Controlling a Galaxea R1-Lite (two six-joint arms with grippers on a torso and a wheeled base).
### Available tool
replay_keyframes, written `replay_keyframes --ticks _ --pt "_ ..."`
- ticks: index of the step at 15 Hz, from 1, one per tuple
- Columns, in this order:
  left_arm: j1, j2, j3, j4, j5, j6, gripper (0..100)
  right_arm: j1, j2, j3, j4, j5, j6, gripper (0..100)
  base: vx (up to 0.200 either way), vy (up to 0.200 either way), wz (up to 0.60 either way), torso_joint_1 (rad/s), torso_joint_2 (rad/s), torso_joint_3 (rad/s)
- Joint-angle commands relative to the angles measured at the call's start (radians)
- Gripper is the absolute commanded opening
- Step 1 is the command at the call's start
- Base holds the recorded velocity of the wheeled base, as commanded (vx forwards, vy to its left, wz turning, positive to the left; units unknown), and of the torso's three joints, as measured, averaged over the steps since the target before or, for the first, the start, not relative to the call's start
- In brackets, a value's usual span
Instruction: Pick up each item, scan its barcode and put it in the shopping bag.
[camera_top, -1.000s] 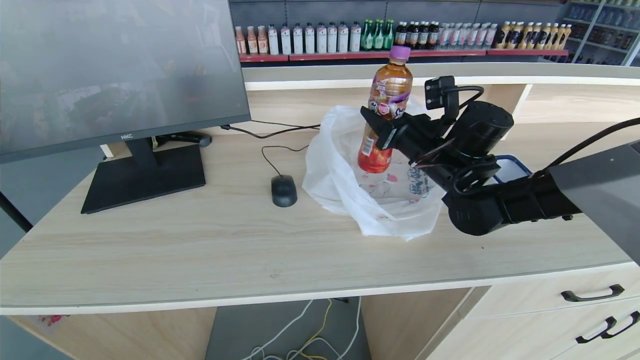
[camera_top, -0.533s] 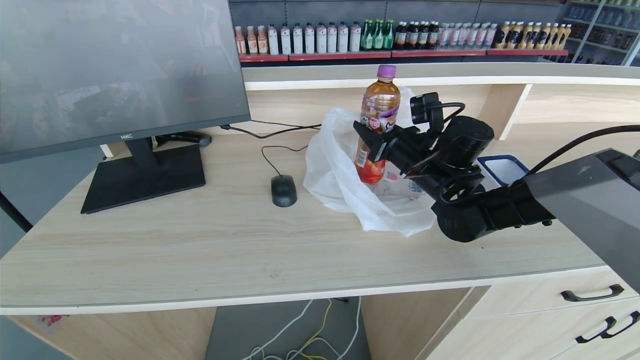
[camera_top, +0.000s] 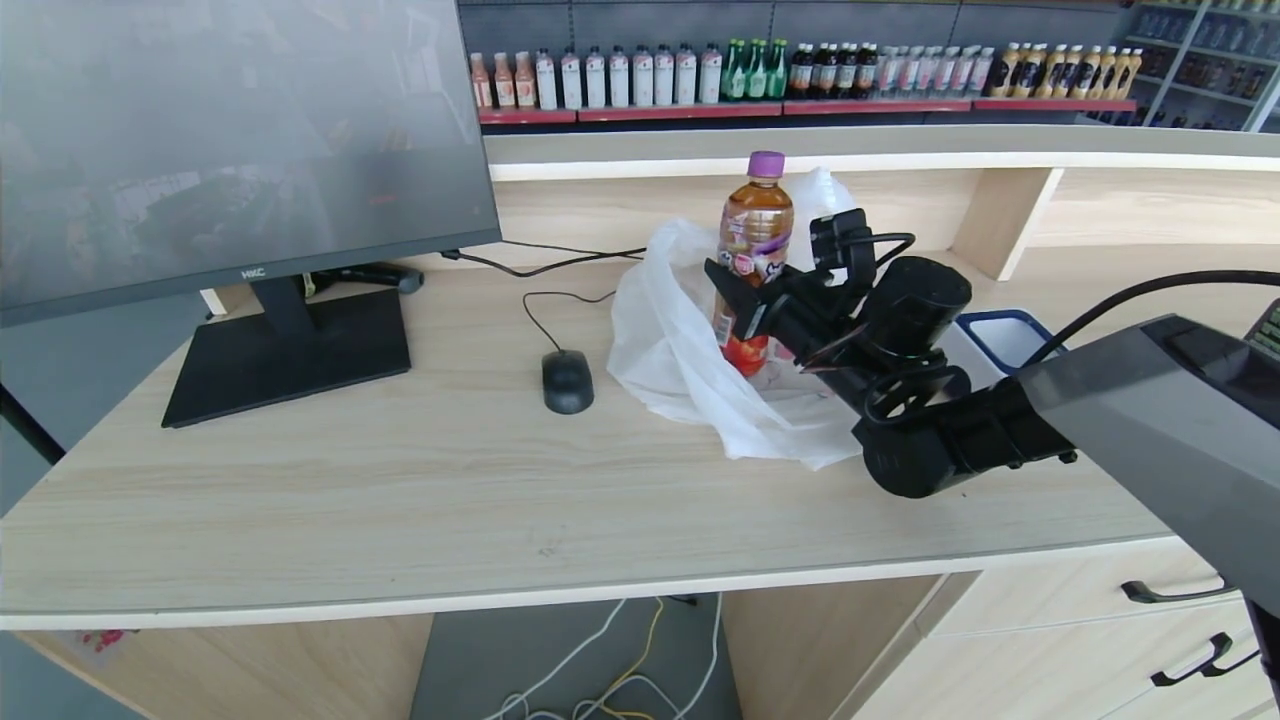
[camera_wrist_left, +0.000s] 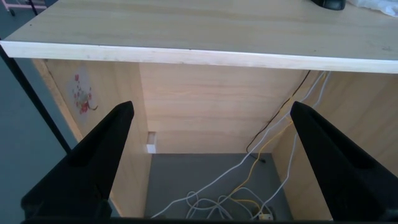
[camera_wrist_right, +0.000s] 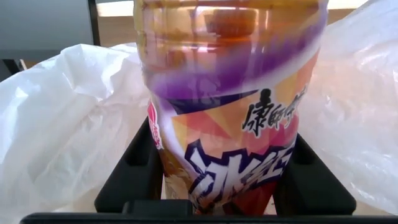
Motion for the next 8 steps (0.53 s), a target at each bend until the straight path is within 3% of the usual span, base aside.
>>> replay_keyframes --ticks 1,8 --pt "0.002 0.0 0.0 0.0 0.0 0.0 100 0.0 0.005 0.011 -0.005 0.001 0.001 0 0.0 0.0 0.0 0.0 0.0 0.0" --pt "0.002 0.0 0.0 0.0 0.0 -0.001 100 0.002 0.004 0.068 -0.048 -0.001 0.001 0 0.0 0.0 0.0 0.0 0.0 0.0"
